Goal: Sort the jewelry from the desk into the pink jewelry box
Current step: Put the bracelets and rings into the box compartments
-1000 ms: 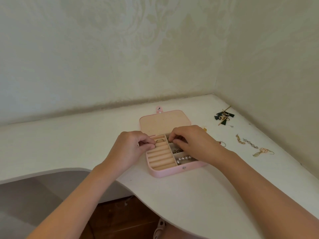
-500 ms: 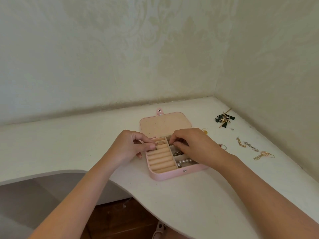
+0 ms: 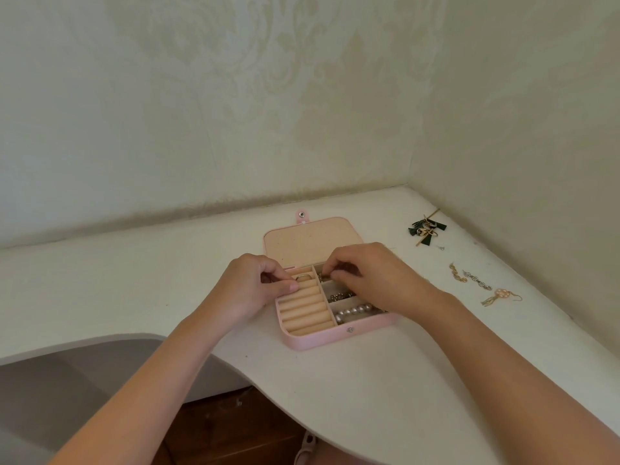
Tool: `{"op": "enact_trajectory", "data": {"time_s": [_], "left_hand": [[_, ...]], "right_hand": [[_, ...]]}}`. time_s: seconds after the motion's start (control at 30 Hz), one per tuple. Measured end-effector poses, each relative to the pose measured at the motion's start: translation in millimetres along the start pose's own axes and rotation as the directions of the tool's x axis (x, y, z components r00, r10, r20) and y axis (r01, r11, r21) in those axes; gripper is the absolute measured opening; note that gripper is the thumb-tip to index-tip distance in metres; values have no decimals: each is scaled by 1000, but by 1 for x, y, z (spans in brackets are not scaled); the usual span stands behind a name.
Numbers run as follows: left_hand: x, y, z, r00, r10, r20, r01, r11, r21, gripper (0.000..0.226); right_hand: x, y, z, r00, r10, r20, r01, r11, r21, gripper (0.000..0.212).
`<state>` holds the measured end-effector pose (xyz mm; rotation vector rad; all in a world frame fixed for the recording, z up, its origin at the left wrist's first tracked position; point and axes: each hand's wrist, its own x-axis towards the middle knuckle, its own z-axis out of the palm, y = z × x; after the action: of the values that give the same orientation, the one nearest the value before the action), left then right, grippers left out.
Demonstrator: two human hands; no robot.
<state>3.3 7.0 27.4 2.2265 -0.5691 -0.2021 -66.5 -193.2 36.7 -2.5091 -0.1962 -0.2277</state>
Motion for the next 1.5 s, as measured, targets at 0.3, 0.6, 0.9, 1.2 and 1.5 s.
{"op": "enact_trajectory", "data": {"time_s": [0.3, 0.6, 0.9, 1.2, 1.5], "left_hand": [[-5, 10, -1, 981, 173, -87, -158, 975, 155, 6], [-3, 17, 15, 973, 219, -74, -214, 974, 75, 11], [-3, 27, 1, 979, 186, -89, -197, 971, -136, 16], [-16, 50, -9, 954, 296, 54, -291, 952, -93, 16], [-7, 44, -10, 977, 209, 43, -204, 974, -98, 8]], "right_hand": [[-31, 54, -85, 924, 374, 76, -378, 925, 45, 12], [-29, 49, -70, 844, 468, 262, -418, 880, -225, 16], [-31, 37, -79, 940, 314, 133, -322, 945, 46, 15], [-18, -4, -37, 976, 84, 199, -178, 836, 519, 2], [-14, -15, -6, 989, -32, -145, 80, 938, 338, 12]]}}
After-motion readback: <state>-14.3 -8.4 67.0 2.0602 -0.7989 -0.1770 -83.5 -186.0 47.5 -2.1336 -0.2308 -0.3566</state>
